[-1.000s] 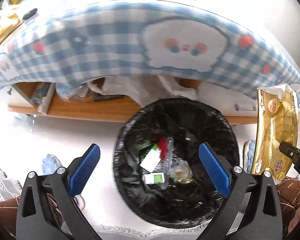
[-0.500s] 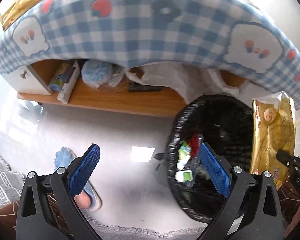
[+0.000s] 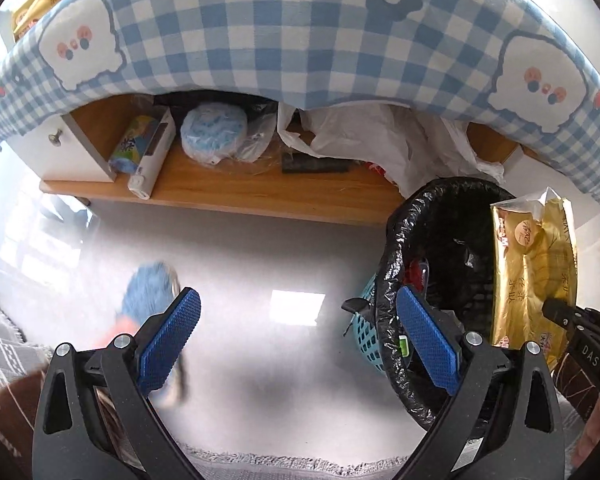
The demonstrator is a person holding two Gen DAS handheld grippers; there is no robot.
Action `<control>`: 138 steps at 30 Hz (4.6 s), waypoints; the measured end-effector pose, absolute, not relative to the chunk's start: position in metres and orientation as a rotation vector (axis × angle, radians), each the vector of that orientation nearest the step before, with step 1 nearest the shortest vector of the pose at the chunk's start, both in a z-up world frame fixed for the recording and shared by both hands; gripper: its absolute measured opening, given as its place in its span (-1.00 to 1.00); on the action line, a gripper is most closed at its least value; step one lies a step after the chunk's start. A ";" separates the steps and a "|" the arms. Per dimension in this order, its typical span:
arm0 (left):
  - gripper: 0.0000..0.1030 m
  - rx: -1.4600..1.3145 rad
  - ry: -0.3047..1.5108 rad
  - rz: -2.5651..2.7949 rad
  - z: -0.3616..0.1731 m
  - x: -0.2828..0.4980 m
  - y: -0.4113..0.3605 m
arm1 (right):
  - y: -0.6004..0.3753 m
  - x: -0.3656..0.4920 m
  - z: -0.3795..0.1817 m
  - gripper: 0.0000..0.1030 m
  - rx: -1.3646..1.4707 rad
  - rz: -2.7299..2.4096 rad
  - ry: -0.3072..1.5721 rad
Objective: Collect trash
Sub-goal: 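Lower the gold foil bag into the bin and open the right tool, then move both tools back over the table toward the milk carton and medicine box, then grasp the blue milk carton with the left tool while the right tool grasps the Acarbose Tablets box, then carry the milk carton and Acarbose box with both tools over the bin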
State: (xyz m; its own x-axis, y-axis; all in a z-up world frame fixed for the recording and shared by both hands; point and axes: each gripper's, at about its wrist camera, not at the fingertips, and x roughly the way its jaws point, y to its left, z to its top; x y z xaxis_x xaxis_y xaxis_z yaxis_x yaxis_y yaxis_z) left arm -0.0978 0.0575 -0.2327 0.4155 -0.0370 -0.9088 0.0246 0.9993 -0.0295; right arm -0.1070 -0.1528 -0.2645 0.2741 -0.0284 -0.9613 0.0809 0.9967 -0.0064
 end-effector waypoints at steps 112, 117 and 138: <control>0.24 0.032 1.100 -0.043 -0.033 0.177 -0.074 | -0.240 0.235 -0.054 0.13 0.084 -0.103 1.074; 0.24 0.022 1.083 -0.044 -0.016 0.151 -0.061 | -0.233 0.205 -0.031 0.13 0.084 -0.097 1.037; 0.23 -0.012 1.052 -0.024 0.015 -0.023 0.024 | -0.178 0.009 0.003 0.13 0.117 -0.030 0.954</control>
State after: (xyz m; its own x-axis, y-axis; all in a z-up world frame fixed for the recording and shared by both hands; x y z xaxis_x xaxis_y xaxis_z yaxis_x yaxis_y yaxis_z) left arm -0.0229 0.0240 0.0146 0.4955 -0.0256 -0.8682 0.0143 0.9997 -0.0214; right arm 0.0094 -0.1783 0.0026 0.5782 0.0261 -0.8155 0.0772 0.9932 0.0866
